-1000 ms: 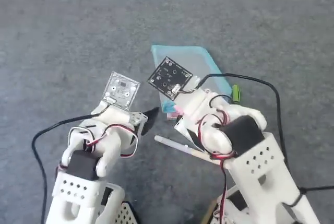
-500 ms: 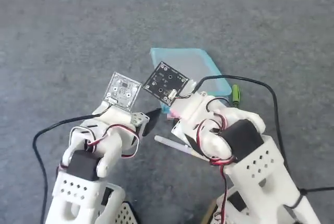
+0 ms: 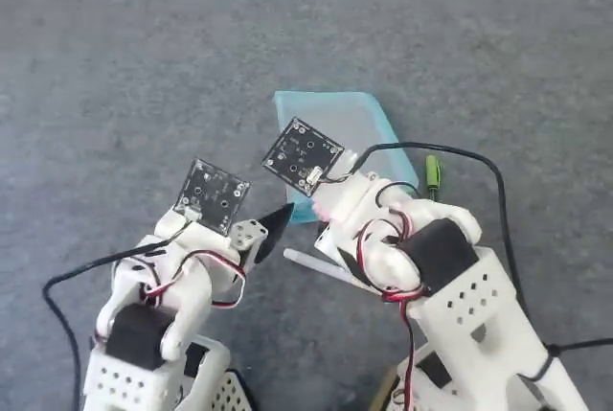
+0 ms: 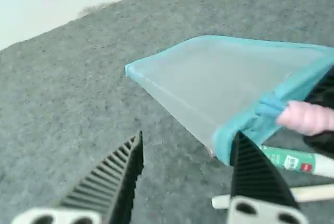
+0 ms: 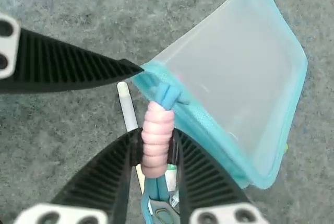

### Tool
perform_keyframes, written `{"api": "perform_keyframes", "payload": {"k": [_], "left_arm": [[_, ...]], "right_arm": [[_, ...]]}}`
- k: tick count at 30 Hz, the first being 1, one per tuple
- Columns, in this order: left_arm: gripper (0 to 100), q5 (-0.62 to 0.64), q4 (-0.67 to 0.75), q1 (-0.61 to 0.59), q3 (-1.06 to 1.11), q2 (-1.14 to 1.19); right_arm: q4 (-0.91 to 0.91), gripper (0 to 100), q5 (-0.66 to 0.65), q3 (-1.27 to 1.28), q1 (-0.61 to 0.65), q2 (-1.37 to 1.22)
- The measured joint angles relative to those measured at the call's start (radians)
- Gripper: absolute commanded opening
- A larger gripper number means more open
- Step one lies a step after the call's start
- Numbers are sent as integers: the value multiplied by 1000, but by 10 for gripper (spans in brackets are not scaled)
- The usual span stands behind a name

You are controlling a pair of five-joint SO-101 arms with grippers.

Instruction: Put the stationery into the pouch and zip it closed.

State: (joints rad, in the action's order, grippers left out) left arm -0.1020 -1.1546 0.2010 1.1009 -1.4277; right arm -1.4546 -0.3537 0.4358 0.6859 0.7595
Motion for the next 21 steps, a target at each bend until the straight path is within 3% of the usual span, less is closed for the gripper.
{"api": "perform_keyframes", "payload": {"k": [14,21], "left_arm": [[258,0,110,3,0,166],[257,6,140,75,34,192]], "right_arm": [[-37,6,0,-48,-2,6],[-37,6,3,-48,-2,6]]}}
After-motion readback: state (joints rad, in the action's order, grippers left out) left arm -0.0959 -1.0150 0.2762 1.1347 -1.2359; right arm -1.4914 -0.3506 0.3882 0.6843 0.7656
